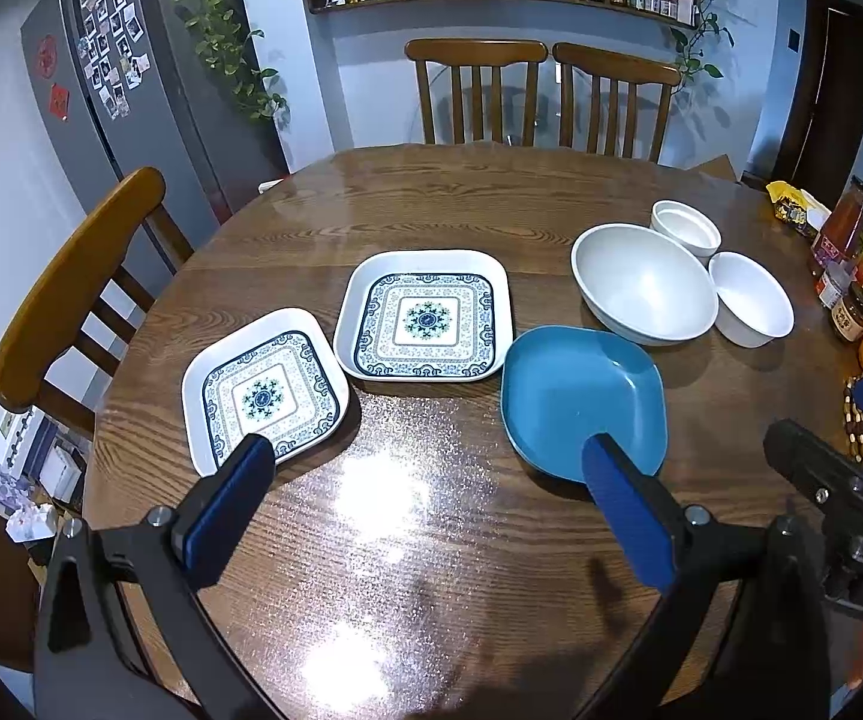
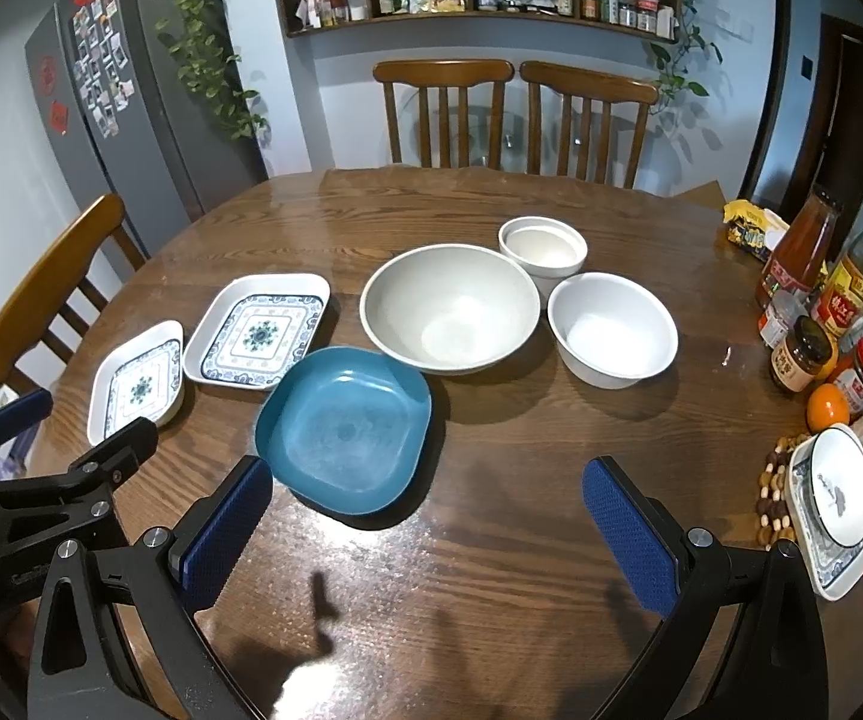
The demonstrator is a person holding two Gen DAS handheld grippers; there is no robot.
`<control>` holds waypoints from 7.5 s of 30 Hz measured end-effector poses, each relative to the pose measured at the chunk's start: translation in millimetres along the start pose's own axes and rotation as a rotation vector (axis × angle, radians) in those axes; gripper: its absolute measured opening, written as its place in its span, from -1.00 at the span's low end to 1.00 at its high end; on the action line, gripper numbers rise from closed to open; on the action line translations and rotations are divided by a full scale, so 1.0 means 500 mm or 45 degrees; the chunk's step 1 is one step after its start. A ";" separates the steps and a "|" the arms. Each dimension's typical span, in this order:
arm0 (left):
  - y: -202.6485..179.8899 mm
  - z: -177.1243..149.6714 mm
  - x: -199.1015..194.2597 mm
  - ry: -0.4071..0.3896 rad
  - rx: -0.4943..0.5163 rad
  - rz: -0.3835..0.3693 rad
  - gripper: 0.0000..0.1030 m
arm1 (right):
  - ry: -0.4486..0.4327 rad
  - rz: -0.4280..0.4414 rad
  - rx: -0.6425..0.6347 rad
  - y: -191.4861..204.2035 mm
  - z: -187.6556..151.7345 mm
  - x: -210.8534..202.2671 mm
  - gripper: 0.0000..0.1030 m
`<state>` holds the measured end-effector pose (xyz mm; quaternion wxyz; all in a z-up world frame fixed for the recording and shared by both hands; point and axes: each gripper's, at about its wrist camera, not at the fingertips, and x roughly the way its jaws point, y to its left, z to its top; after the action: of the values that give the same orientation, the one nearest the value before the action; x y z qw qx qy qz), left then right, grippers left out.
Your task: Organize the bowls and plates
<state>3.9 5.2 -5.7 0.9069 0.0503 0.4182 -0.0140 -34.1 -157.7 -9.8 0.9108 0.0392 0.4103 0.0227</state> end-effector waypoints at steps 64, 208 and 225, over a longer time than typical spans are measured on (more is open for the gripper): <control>0.429 -0.073 0.205 0.227 -0.329 0.056 -0.77 | 0.472 0.524 -0.167 0.412 0.014 0.333 -0.71; 0.187 0.118 0.350 0.307 0.037 -0.039 0.25 | 0.374 0.115 -0.222 0.194 0.192 0.442 0.14; 0.161 0.096 0.371 0.349 0.041 -0.128 -0.52 | 0.415 0.071 -0.297 0.207 0.201 0.456 -0.51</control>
<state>166.2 83.3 -109.3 0.8385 0.0453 0.5398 -0.0590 191.3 -42.9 -104.4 0.8296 -0.0596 0.5457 0.1015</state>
